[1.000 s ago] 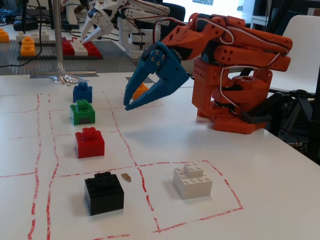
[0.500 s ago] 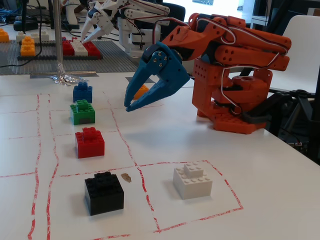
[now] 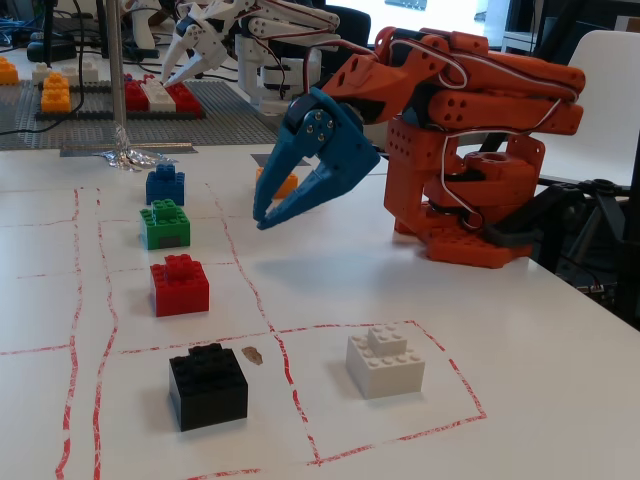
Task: Grab the block and put it in the grey marker
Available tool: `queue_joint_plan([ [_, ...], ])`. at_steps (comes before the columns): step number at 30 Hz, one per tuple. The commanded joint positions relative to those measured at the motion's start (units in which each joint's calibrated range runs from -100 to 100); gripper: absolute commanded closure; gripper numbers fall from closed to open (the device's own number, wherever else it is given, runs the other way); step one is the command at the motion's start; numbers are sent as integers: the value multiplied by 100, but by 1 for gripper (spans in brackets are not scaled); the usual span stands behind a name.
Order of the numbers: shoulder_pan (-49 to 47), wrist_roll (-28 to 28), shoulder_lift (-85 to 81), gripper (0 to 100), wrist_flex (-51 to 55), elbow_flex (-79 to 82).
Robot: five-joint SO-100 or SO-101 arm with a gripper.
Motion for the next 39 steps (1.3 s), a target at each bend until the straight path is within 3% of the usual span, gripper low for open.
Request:
queue_joint_plan([
  [1, -16, 112, 631, 100, 163, -808],
  [7, 54, 376, 2294, 100, 530, -2068],
  [20, 1228, 908, 5715, 99, 906, -4933],
  [30, 1369, 1050, 7111, 71, 1501, -6556],
  [39, 1448, 987, 8076, 63, 1510, -7408],
])
